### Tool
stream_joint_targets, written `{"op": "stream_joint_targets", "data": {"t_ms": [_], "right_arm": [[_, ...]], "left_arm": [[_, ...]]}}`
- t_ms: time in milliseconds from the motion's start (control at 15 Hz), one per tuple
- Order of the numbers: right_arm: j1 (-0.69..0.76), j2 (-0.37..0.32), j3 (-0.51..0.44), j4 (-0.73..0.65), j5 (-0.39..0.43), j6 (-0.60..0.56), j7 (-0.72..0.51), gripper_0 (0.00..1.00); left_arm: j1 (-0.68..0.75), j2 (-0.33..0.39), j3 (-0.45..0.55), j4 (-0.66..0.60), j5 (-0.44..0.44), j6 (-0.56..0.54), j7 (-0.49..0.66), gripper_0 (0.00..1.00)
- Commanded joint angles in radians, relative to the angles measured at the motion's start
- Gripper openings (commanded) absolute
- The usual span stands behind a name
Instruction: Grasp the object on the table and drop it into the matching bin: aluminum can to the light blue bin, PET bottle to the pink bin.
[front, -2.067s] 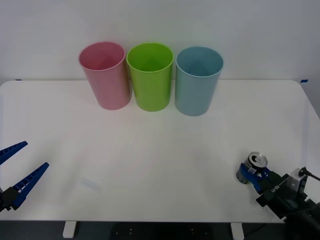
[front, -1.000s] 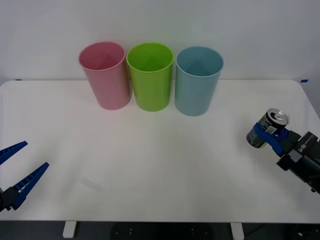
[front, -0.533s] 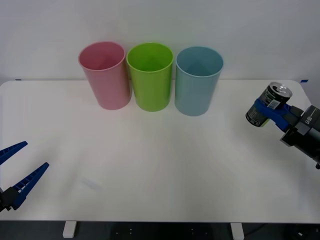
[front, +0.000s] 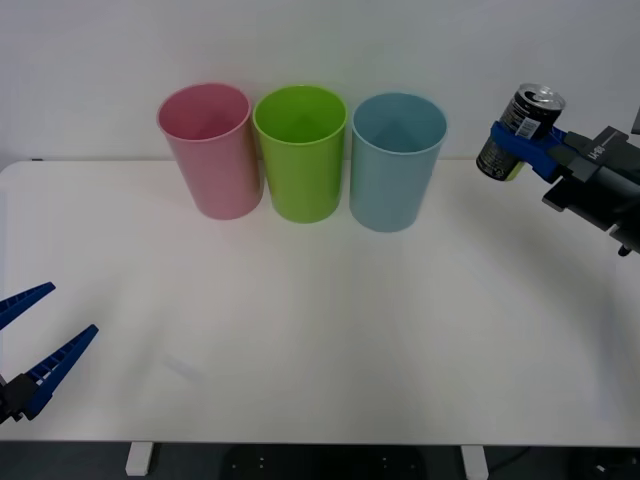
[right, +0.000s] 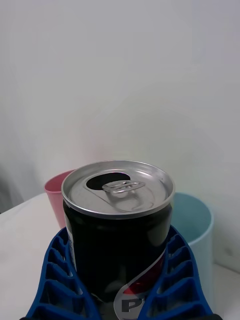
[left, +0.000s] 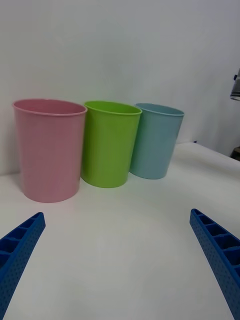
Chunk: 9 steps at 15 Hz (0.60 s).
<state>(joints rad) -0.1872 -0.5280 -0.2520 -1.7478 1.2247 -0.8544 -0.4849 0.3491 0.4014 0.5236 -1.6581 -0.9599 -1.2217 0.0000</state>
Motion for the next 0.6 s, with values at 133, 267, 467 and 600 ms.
{"op": "stream_joint_targets", "data": {"t_ms": [133, 267, 467, 600], "right_arm": [[-0.146, 0.010, 0.053, 0.116, 0.068, -0.002, 0.005, 0.00], [-0.230, 0.056, 0.056, 0.182, 0.141, -0.002, 0.009, 0.00], [-0.347, 0.123, 0.046, 0.291, 0.230, 0.000, 0.012, 0.00], [-0.408, 0.166, 0.033, 0.360, 0.288, 0.005, 0.019, 0.00]], "left_arm": [[0.000, 0.000, 0.000, 0.000, 0.000, 0.000, 0.000, 1.00], [0.000, 0.000, 0.000, 0.000, 0.000, 0.000, 0.000, 1.00], [0.000, 0.000, 0.000, 0.000, 0.000, 0.000, 0.000, 1.00], [0.000, 0.000, 0.000, 0.000, 0.000, 0.000, 0.000, 1.00]]}}
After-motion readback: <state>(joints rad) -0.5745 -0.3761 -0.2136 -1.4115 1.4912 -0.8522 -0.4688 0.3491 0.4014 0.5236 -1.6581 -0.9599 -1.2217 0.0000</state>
